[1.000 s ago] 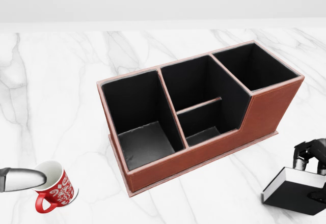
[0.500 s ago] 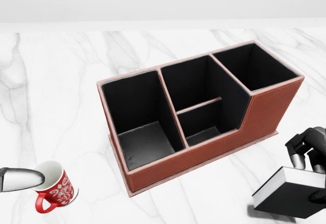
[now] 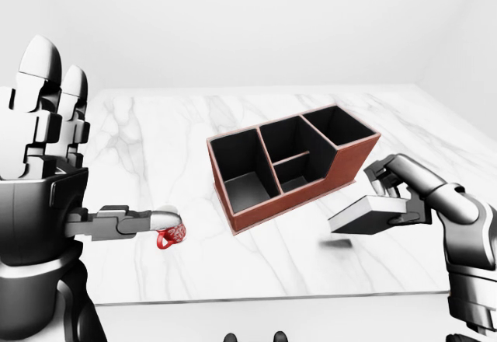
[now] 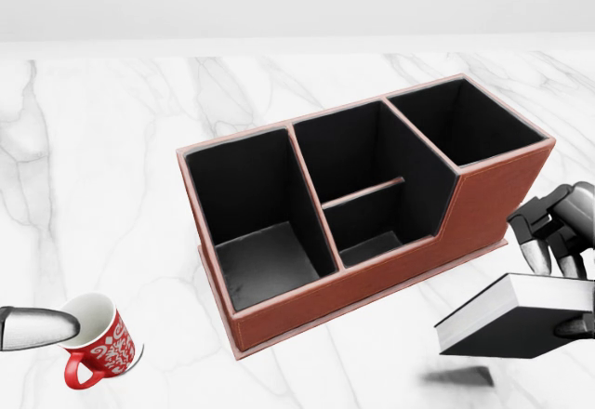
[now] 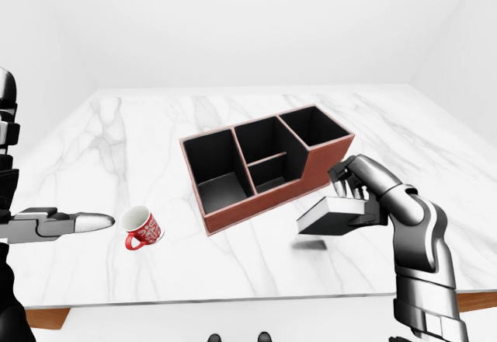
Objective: Pick up the book and place it in the back compartment of the caddy.
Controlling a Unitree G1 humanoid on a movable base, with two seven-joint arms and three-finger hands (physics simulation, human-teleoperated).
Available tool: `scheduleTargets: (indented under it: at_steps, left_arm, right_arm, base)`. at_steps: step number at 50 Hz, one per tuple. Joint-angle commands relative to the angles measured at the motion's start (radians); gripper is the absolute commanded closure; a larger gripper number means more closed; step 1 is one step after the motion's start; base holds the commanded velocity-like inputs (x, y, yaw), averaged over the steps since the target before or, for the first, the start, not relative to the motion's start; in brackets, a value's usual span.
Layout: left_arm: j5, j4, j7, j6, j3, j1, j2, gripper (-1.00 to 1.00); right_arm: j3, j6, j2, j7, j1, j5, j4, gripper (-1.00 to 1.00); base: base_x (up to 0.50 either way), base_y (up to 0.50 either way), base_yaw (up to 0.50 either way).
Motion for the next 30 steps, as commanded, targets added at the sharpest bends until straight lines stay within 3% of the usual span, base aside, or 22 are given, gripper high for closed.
scheduleTargets:
  at_steps: [1,30]
  left_arm:
    - [0.0,-0.001,-0.001,0.0,0.001,-0.001,0.001,-0.95]
    - [-0.013,-0.01,-0.003,0.0,0.017,-0.003,0.006,-0.95]
  right_arm:
    - [-0.018,0.0,0.009,0.0,-0.021,0.034,-0.099,1.0]
    - [0.04,0.0,0.059,0.0,-0.107,0.099,-0.338,1.0]
  base:
    - [0.0,0.0,0.0]
    - [0.0,0.0,0.0]
